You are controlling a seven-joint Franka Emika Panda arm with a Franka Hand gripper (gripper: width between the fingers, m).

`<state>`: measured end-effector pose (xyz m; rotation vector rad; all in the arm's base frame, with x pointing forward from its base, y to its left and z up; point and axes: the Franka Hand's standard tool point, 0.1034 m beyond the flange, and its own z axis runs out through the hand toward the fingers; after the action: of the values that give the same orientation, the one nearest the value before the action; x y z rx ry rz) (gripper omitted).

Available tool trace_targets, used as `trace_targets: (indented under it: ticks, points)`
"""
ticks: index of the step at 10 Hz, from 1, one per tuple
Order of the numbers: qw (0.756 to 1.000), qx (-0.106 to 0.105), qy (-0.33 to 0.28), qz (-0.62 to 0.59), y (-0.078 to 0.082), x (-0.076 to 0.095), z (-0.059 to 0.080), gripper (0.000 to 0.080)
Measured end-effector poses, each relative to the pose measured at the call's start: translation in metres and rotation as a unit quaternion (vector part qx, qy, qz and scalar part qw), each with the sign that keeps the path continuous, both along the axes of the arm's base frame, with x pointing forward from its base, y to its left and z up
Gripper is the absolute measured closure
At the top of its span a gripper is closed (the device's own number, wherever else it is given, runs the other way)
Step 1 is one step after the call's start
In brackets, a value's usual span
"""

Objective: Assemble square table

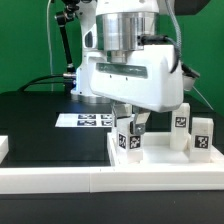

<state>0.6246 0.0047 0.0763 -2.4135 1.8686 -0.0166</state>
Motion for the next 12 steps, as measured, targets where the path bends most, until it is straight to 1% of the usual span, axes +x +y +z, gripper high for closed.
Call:
trace_targets:
  ticks: [2,4,5,7,8,9,10,11,12]
  points:
    - [0.995,0.005,-0.004,-0.095,0.0002,-0.0009,-0.0001,0.0509]
    - [0.982,0.015,-0.003,-0.187,0.0026,-0.0013,-0.0003,0.0509]
    - [0.972,0.021,0.000,-0.234,0.0042,-0.0011,-0.0003,0.0509]
    - [0.960,0.027,0.006,-0.280,0.0035,-0.0005,-0.0002,0.0509]
    - [0.954,0.037,0.012,-0.296,0.0012,0.0003,-0.0003,0.0509]
    - [0.953,0.037,0.011,-0.301,0.0024,0.0005,-0.0006,0.0509]
    - [0.954,0.036,0.011,-0.296,0.0031,0.0002,-0.0012,0.0352]
    - [0.956,0.036,0.011,-0.291,0.0030,0.0002,-0.0013,0.0352]
    - [0.962,0.034,0.011,-0.270,0.0029,-0.0001,-0.0014,0.0227]
